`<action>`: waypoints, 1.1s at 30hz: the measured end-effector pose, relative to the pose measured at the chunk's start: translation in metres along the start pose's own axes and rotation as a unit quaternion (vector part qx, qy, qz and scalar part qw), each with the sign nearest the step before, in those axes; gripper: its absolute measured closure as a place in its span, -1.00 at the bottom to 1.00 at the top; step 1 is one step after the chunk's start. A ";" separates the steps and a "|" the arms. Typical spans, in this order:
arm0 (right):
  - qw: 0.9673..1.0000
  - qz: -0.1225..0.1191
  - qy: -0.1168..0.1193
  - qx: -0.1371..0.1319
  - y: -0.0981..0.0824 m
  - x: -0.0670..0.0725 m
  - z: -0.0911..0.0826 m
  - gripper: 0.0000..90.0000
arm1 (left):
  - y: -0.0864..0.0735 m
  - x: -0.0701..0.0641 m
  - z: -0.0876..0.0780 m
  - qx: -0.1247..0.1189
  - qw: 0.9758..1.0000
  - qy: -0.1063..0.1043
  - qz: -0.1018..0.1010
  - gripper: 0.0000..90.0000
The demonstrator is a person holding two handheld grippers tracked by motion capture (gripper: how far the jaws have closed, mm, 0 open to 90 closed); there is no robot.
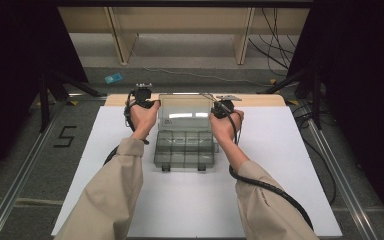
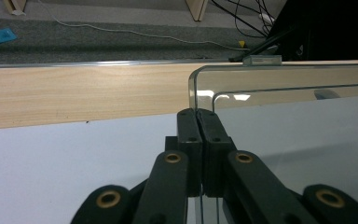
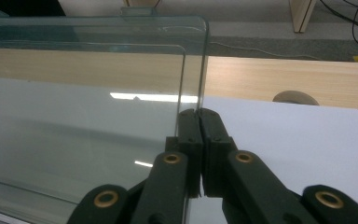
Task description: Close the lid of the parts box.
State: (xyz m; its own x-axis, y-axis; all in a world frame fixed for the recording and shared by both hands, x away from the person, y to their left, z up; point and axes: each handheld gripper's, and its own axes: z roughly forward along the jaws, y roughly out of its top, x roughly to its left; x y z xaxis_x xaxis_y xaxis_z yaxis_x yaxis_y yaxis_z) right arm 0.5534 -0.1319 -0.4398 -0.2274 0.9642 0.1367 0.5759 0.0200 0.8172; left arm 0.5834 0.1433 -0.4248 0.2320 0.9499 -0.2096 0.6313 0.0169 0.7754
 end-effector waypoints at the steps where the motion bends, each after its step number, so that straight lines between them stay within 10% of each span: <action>1: 1.000 -0.002 0.000 -0.001 0.000 0.000 0.000 0.98 | 0.000 -0.001 0.000 -0.004 1.000 -0.001 -0.003 0.97; 17: 0.999 -0.015 0.028 -0.005 0.023 -0.005 -0.004 0.66 | -0.003 -0.006 -0.015 -0.033 0.999 -0.005 -0.002 0.97; 33: 0.999 -0.017 0.025 -0.012 0.036 -0.007 -0.005 0.90 | -0.003 -0.005 -0.022 -0.034 0.999 -0.013 0.006 0.97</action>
State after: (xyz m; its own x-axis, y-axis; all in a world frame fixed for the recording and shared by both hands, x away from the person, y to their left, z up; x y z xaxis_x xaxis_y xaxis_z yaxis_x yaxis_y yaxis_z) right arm 0.5719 -0.1396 -0.4084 -0.2862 0.9484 0.1365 0.5478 0.0451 0.8354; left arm 0.5639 0.1452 -0.4129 0.2588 0.9416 -0.2154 0.5776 0.0279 0.8159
